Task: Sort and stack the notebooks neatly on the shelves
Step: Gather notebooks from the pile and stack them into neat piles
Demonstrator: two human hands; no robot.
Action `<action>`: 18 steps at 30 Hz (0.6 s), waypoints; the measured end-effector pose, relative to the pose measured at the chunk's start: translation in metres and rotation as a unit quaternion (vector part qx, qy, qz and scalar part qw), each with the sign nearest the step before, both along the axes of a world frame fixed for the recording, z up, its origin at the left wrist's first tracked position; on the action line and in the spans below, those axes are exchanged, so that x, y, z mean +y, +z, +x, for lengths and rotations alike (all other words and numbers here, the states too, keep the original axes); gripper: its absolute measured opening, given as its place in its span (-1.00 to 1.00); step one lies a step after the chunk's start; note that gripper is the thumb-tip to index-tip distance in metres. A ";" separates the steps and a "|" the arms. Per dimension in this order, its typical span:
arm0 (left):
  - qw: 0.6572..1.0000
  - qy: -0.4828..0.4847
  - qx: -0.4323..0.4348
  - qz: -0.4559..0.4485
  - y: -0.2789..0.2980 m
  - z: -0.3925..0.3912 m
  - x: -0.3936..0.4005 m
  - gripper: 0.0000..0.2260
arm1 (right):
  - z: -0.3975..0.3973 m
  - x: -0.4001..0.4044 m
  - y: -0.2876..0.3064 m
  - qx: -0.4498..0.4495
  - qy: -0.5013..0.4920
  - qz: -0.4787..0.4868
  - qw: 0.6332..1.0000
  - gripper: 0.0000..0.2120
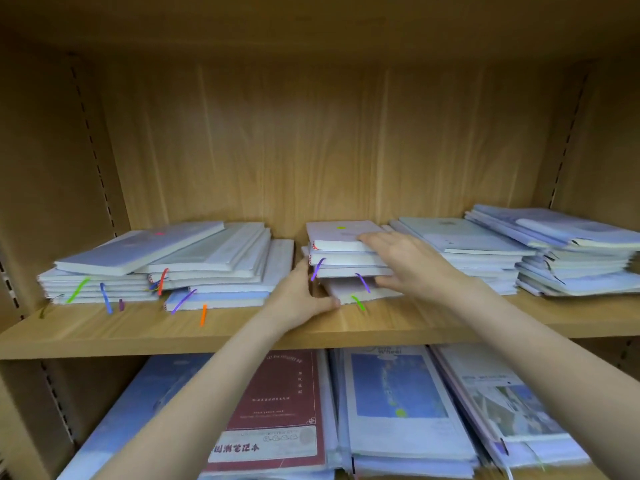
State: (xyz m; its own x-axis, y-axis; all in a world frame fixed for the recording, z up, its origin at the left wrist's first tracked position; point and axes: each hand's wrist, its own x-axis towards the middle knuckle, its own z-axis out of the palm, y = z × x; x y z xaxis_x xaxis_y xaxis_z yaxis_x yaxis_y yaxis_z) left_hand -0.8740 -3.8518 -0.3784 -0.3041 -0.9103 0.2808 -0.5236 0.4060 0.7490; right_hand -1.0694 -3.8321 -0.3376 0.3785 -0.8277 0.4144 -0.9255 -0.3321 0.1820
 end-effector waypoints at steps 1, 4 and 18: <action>0.999 0.020 -0.021 -0.024 -0.002 -0.005 0.001 -0.34 | 0.000 -0.001 0.000 0.003 0.003 -0.001 1.000 -0.39; 0.996 0.063 -0.039 -0.053 -0.005 -0.015 -0.001 -0.30 | -0.002 -0.002 -0.002 0.003 0.015 -0.006 1.000 -0.39; 0.988 0.048 0.143 -0.024 -0.008 0.043 0.010 -0.55 | 0.024 0.007 0.014 -0.045 0.014 0.079 0.996 -0.31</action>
